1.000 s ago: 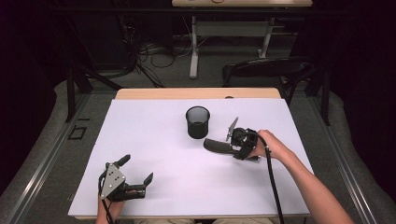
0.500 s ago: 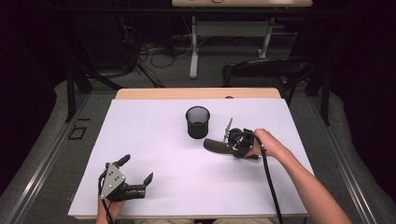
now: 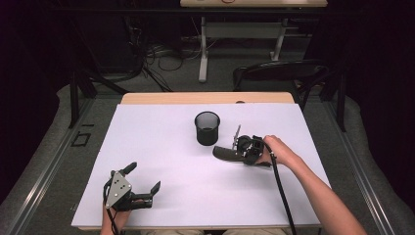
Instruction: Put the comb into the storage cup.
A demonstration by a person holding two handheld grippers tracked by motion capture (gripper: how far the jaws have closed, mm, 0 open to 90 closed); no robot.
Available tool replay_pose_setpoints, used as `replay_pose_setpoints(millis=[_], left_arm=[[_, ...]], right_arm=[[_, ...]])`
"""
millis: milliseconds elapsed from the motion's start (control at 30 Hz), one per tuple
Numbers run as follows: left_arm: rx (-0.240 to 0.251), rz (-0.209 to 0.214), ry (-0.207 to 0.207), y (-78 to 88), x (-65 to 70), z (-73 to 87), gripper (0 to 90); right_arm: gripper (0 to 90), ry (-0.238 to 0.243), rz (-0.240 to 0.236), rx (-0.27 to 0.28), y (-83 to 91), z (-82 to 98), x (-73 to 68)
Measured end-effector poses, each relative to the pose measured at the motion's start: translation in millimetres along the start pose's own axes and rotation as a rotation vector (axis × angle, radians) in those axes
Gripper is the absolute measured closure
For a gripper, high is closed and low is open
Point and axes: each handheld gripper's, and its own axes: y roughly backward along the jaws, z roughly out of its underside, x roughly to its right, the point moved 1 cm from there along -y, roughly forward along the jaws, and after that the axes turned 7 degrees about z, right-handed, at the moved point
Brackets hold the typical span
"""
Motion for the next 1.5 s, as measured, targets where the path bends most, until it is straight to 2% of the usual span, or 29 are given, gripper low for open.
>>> replay_pose_setpoints(millis=[400, 733, 833, 1000, 1033, 1067, 1167, 1500], left_arm=[[0.003, -0.002, 0.0, 0.4, 0.1, -0.1, 0.2], [0.002, -0.002, 0.0, -0.4, 0.2, -0.1, 0.3], [0.001, -0.003, 0.0, 0.1, -0.3, 0.1, 0.3], [0.001, -0.002, 0.001, -0.4, 0.1, 0.0, 0.2], [0.0, -0.003, 0.0, -0.5, 0.2, -0.1, 0.3], [0.001, -0.002, 0.002, -0.7, 0.4, 0.0, 0.3], [0.001, -0.003, 0.002, -0.7, 0.2, 0.0, 0.3], [0.002, -0.004, 0.0, 0.0, -0.2, 0.0, 0.3]], right_arm=[[72.6, -0.003, -0.002, 0.046, 8.3, 1.7, -1.7], [72.7, -0.027, -0.01, 0.107, 18.6, 9.1, -3.3], [72.7, -0.057, -0.027, 0.131, 21.1, 12.3, -3.0], [72.8, -0.062, -0.015, 0.146, 24.8, 16.3, -2.3], [72.8, -0.059, -0.018, 0.129, 27.5, 16.7, -2.2], [72.8, -0.061, -0.015, 0.151, 27.4, 17.2, -2.9], [72.8, -0.064, -0.016, 0.152, 31.5, 18.4, -4.9], [72.8, -0.086, -0.021, 0.207, 42.4, 23.2, -7.5]])
